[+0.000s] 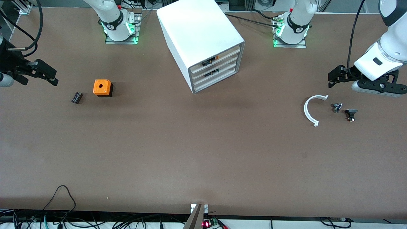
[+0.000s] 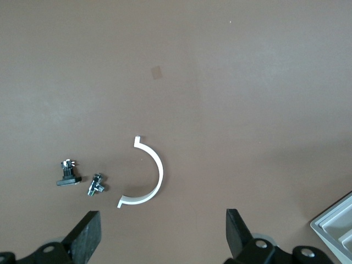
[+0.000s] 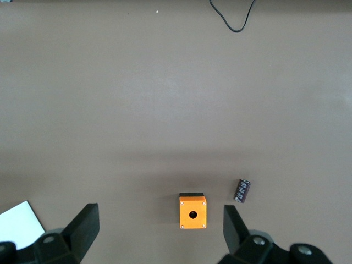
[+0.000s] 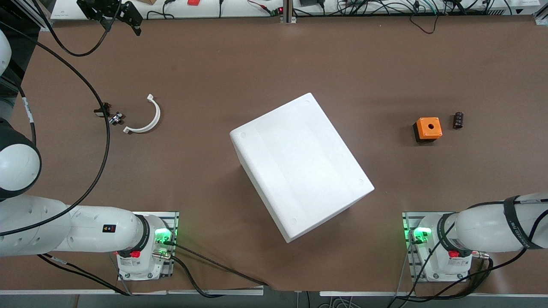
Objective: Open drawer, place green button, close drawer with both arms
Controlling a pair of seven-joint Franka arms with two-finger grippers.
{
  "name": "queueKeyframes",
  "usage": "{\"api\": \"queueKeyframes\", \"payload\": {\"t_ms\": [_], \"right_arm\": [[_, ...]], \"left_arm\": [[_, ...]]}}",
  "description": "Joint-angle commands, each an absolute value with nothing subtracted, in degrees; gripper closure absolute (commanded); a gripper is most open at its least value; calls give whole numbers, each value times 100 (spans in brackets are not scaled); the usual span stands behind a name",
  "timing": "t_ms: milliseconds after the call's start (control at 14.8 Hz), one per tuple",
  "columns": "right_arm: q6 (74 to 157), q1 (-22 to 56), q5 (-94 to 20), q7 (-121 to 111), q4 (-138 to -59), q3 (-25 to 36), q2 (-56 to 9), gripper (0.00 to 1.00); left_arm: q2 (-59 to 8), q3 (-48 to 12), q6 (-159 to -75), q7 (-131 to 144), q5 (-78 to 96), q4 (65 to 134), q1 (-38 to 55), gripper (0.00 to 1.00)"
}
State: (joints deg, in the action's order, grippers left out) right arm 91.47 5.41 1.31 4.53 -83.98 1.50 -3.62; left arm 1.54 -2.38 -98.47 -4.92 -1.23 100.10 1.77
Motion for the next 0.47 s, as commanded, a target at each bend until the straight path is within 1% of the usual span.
{"api": "queueKeyframes", "payload": {"t_ms": [0,407], "right_arm": [[9000,554,211,448,-8200,132,-439,0],[9009,554,211,448,-8200,132,-439,0]], "left_arm": [[26,-202,-9624,-395,-264,9738,229,0],[26,-316,-9554,-255,-281,9747,229,0]]}}
